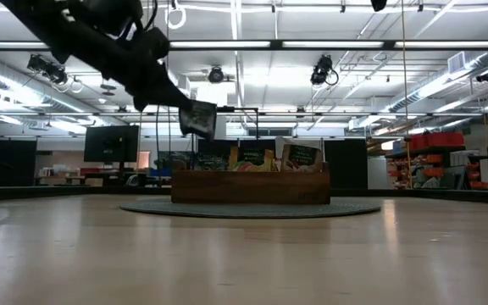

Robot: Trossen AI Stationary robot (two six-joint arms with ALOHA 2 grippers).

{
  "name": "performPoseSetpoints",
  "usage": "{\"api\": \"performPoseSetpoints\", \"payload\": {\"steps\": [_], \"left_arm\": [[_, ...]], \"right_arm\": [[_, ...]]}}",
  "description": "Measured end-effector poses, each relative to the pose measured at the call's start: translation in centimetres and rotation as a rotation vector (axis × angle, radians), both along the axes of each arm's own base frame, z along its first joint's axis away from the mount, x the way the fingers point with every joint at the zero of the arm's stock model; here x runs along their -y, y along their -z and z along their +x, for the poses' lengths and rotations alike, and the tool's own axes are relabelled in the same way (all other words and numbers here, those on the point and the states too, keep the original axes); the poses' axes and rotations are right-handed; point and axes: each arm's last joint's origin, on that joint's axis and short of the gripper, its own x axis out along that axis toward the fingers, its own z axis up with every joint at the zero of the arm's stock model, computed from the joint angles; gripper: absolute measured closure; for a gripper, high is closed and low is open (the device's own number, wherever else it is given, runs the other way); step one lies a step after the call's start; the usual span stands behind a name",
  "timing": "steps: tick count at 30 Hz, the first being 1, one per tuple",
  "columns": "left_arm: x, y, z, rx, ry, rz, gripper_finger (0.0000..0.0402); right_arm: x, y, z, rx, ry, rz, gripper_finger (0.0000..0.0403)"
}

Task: Pick & Place Tea
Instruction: Put the violet tea bag into the left section of the wooden organizer

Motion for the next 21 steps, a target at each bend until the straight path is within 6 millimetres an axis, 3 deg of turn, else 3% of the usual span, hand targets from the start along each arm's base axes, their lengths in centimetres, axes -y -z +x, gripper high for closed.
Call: {"api": "performPoseSetpoints", "payload": {"steps": [6, 10, 21], "left_arm": [[-1.6, 1.6, -0.5, -0.039, 0.005, 0.044, 0.0400], [-1.9, 1.8, 0.2, -0.001, 0.073, 0.069, 0.0400], [-2.3, 4.2, 1.5, -0.106, 0.130, 0.141, 0.0400]], "right_arm": [[0.1, 0.0, 0.0, 0.001, 0.044, -0.005, 0.0250], [0.2, 0.0, 0.0, 0.008, 0.081, 0.004, 0.0250], [0.3, 0.0, -0.1, 0.017, 0.115, 0.024, 0.0250]]}}
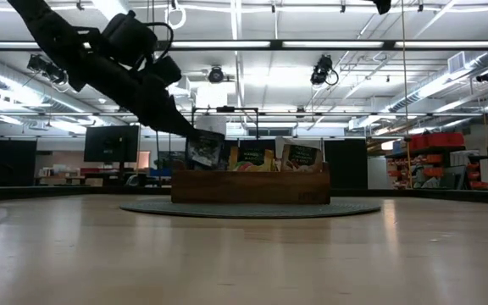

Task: Pick & Place Tea
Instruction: Put the violet tea bag into the left section of the wooden organizer

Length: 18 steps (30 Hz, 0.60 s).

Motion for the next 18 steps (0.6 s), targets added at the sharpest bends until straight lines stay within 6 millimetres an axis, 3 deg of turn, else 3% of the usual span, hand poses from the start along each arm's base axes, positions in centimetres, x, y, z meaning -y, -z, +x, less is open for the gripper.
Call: {"api": "performPoseSetpoints", "payload": {"steps": [13, 18], "left_arm": [[-0.2, 2.0, 0.9, -0.059, 0.068, 0.045, 0.0400], [-0.4, 1.9, 1.1, -0.035, 0.045, 0.071, 0.0399]], "right_arm": [[0.0, 0.5, 0.8, -0.021, 0.005, 0.024, 0.0250], [0.0, 0.4, 0.9, -0.006, 0.005, 0.024, 0.0250]]}}
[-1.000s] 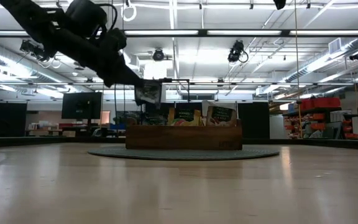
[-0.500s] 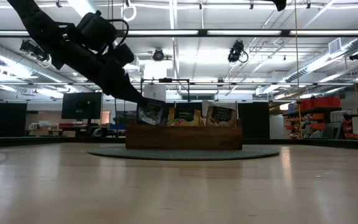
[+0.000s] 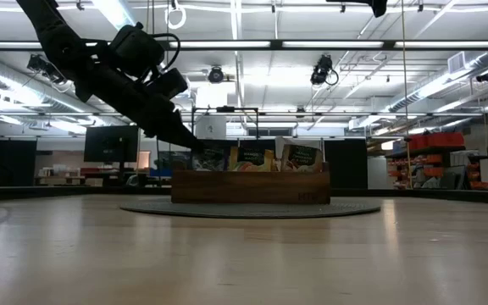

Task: Pick & Place Tea
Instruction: Put the violet tea bag into the left section of the wooden organizer

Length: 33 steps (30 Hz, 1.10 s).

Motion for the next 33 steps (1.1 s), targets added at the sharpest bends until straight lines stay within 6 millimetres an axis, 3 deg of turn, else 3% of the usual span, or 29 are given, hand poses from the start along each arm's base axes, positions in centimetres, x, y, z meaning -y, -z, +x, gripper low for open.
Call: {"api": "performPoseSetpoints", "payload": {"steps": [6, 19, 24, 28, 33], "left_arm": [[-0.2, 0.1, -0.1, -0.030, -0.051, 0.055, 0.0383], [0.2, -0.2, 0.0, 0.007, 0.015, -0.014, 0.0318], [0.1, -2.6, 0.4, 0.110, -0.020, -0.055, 0.0305], [0.1, -5.4, 0.4, 0.245, -0.088, -0.191, 0.0303], [0.3, -8.2, -0.1, 0.372, -0.125, -0.301, 0.0303]], "right_arm": [[0.0, 0.0, 0.0, 0.002, 0.000, 0.000, 0.0250], [0.0, 0.0, 0.0, -0.003, 0.000, 0.000, 0.0250], [0.1, 0.1, 0.0, 0.001, 0.028, 0.020, 0.0250], [0.4, 0.6, 0.1, -0.009, 0.086, 0.123, 0.0250], [1.8, 1.9, 1.3, -0.075, 0.109, 0.186, 0.0250]]}}
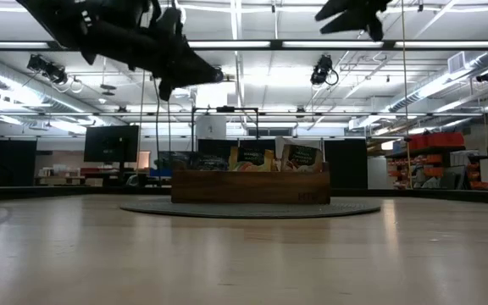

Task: Pick & Place Tea
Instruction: Put the violet tea bag into the left section of the wooden organizer

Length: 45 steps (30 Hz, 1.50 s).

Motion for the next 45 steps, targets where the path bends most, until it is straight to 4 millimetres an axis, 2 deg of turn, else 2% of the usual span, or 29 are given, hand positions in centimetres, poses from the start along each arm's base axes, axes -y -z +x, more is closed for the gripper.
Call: {"api": "performPoseSetpoints", "payload": {"steps": [4, 11, 18, 28, 33, 39, 45], "left_arm": [[0.3, -1.3, -0.8, 0.064, -0.004, -0.036, 0.0303], [0.8, -3.4, -2.2, 0.170, -0.005, -0.087, 0.0303], [1.1, -4.7, -3.3, 0.239, -0.005, -0.110, 0.0303], [1.3, -5.2, -3.7, 0.272, -0.006, -0.132, 0.0303], [1.3, -5.3, -3.7, 0.290, -0.009, -0.171, 0.0303], [1.3, -5.4, -3.7, 0.301, -0.008, -0.174, 0.0303], [1.3, -5.5, -3.7, 0.312, -0.007, -0.175, 0.0303]], "right_arm": [[1.5, 1.4, 1.5, -0.056, -0.019, 0.075, 0.0250], [5.5, 4.1, 3.4, -0.099, 0.030, 0.296, 0.0250], [9.3, 6.7, 4.1, -0.137, 0.119, 0.457, 0.0250], [14.4, 10.8, 4.6, -0.179, 0.198, 0.607, 0.0250], [16.6, 13.5, 5.2, -0.174, 0.201, 0.697, 0.0250], [18.7, 16.7, 5.5, -0.178, 0.217, 0.813, 0.0250], [20.2, 18.3, 5.3, -0.164, 0.277, 0.850, 0.0250]]}}
